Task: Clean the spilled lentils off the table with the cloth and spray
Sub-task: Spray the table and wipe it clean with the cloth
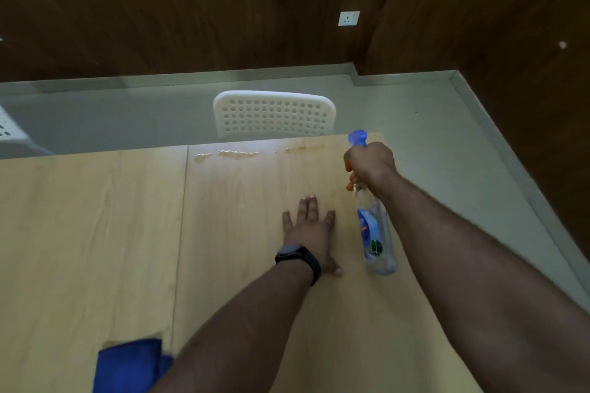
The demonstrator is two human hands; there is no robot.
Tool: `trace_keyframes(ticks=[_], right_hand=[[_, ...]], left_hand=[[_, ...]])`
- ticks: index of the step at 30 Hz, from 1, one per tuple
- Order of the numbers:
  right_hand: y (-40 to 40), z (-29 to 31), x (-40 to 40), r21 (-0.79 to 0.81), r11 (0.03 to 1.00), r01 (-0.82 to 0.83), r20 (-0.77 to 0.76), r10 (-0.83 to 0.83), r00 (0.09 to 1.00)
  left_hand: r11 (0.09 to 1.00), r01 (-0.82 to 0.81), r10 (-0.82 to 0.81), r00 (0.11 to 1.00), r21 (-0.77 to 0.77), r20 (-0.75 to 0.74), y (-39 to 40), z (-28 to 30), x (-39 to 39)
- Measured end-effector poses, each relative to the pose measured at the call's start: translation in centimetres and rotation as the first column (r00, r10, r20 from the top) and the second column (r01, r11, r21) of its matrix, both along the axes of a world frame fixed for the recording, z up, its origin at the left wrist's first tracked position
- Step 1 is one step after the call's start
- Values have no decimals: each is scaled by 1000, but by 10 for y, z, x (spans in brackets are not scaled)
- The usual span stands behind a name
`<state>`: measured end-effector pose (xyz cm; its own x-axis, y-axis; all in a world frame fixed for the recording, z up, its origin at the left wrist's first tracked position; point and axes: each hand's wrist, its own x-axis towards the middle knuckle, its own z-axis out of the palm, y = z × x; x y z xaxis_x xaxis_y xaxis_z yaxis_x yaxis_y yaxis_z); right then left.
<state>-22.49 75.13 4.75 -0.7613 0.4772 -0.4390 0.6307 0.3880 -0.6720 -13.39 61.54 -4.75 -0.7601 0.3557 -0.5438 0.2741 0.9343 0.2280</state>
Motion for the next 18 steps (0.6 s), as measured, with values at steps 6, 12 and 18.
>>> trace_keyframes(ticks=[6,12,18], right_hand=[[54,0,29,-49,996,79,19,-78,997],[82,1,63,-49,996,69,50,-67,997],[101,-8,133,-113,992,52,128,-38,991]], left_hand=[[992,-79,81,997,-101,9,26,13,5],[988,-96,99,995,-121,19,42,21,10],[995,8,-11,1000,-99,-28,64,25,51]])
